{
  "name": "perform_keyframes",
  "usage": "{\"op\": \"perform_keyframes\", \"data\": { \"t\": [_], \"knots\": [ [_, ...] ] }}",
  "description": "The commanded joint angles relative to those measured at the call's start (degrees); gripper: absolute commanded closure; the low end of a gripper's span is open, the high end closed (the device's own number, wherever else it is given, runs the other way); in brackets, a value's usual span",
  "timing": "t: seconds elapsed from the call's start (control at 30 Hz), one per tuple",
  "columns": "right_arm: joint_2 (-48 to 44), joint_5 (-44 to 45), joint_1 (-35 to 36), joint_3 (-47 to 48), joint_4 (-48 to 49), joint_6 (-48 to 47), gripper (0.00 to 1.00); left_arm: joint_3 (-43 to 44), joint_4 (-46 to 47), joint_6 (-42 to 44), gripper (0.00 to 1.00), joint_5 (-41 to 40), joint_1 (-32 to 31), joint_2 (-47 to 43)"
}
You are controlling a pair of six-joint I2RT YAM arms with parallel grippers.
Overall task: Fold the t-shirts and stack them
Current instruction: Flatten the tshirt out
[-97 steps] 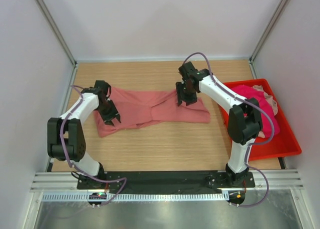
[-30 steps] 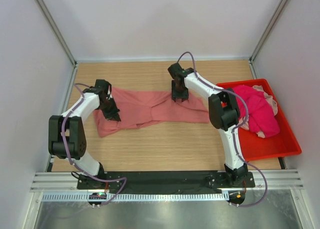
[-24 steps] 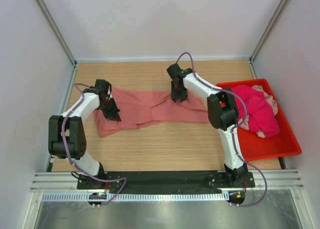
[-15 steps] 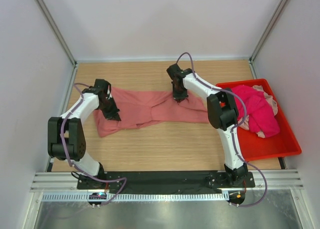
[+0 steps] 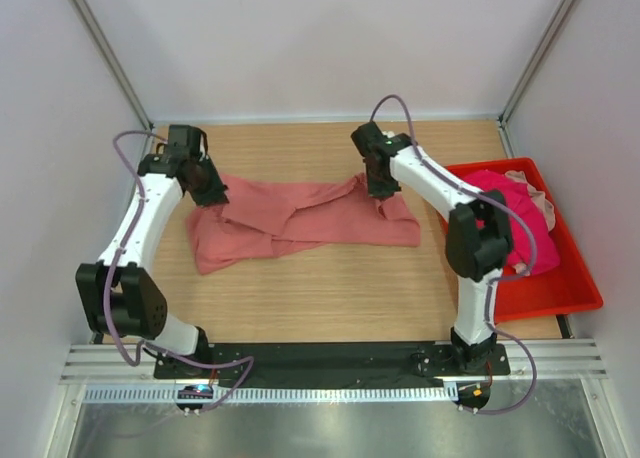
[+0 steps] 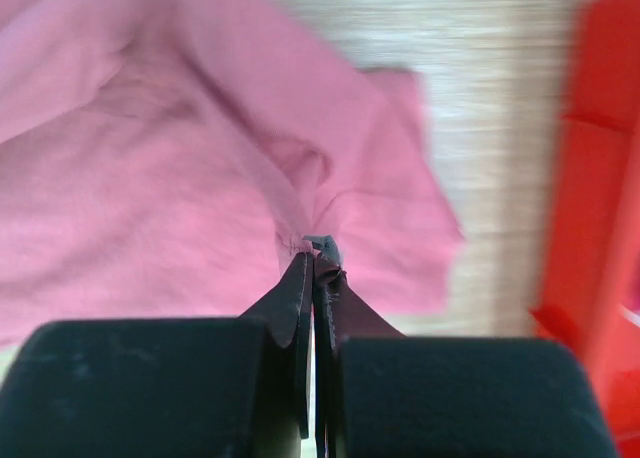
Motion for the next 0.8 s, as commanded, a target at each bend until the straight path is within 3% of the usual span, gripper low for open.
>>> {"op": "perform_keyframes", "data": {
  "t": [0.0, 0.2, 0.4, 0.57, 0.77],
  "knots": [
    [-12.35, 5.01, -2.58, -4.87, -0.74, -0.29, 0.99, 7.46, -1.40, -1.24, 1.00, -6.54, 0.45, -4.76],
    [-18.69, 7.30, -6.80, -6.05, 2.34, 0.41, 0.99, 19.24, -2.64, -2.03, 1.00, -10.07, 1.41, -5.20],
    [-17.11, 8.70, -7.68, 7.13, 2.52, -0.38, 0.99, 31.53, -2.64, -4.49, 1.00, -10.16, 2.47, -4.32],
    [-20.00, 7.66, -7.69, 15.93, 2.61, 0.06, 0.99, 37.69, 0.35, -5.46, 1.00, -8.84, 2.47, -5.72],
    [-29.66, 1.33, -7.51, 15.85, 3.40, -0.38, 0.99, 40.43, 1.41, -7.04, 1.00, -8.49, 2.47, -12.13]
  ]
}}
